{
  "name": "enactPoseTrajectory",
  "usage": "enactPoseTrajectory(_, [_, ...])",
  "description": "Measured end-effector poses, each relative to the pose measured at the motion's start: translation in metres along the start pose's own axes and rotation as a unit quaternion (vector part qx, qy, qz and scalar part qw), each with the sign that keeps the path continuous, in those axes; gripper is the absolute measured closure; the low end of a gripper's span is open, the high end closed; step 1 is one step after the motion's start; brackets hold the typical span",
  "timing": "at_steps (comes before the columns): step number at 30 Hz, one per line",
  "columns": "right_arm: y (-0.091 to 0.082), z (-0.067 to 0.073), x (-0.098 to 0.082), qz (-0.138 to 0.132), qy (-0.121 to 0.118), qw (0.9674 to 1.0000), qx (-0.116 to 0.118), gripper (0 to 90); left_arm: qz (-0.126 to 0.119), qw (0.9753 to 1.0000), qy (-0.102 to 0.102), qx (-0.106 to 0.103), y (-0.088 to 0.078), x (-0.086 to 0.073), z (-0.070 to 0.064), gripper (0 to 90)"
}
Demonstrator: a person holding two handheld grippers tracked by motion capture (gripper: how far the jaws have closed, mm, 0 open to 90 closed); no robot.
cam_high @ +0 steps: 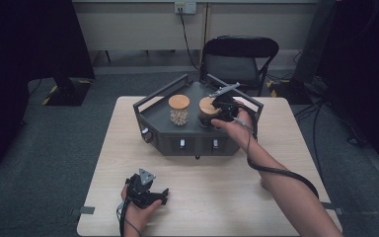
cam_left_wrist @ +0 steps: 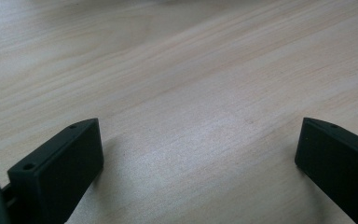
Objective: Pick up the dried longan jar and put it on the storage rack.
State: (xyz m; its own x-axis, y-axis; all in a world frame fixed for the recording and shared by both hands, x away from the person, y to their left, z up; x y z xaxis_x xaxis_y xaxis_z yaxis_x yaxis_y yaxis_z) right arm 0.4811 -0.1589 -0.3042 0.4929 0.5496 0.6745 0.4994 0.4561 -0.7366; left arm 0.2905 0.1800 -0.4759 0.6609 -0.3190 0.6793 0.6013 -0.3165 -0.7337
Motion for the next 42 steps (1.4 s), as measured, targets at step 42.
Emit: enactPoseTrajectory(42, [0.014,-0.001,0.001,0.002,0.029,0.9995,0.012,18.0,0.000,1.0000,0.000,0.000,0.000,0.000,0.000,0.0])
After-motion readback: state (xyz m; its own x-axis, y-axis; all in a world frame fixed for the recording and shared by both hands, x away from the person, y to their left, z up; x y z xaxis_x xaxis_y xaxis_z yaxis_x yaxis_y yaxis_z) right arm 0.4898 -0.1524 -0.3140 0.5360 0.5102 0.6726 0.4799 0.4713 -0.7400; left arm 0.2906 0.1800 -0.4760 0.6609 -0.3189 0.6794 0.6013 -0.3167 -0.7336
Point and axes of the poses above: each handheld gripper's, and its own axes: y roughly forward along the jaws, x roughly out of its top, z roughly to its left, the point moved 7 cm from there along y, roughly forward along the jaws, and after that the axes turned 4 degrees about z, right-handed, at the moved point
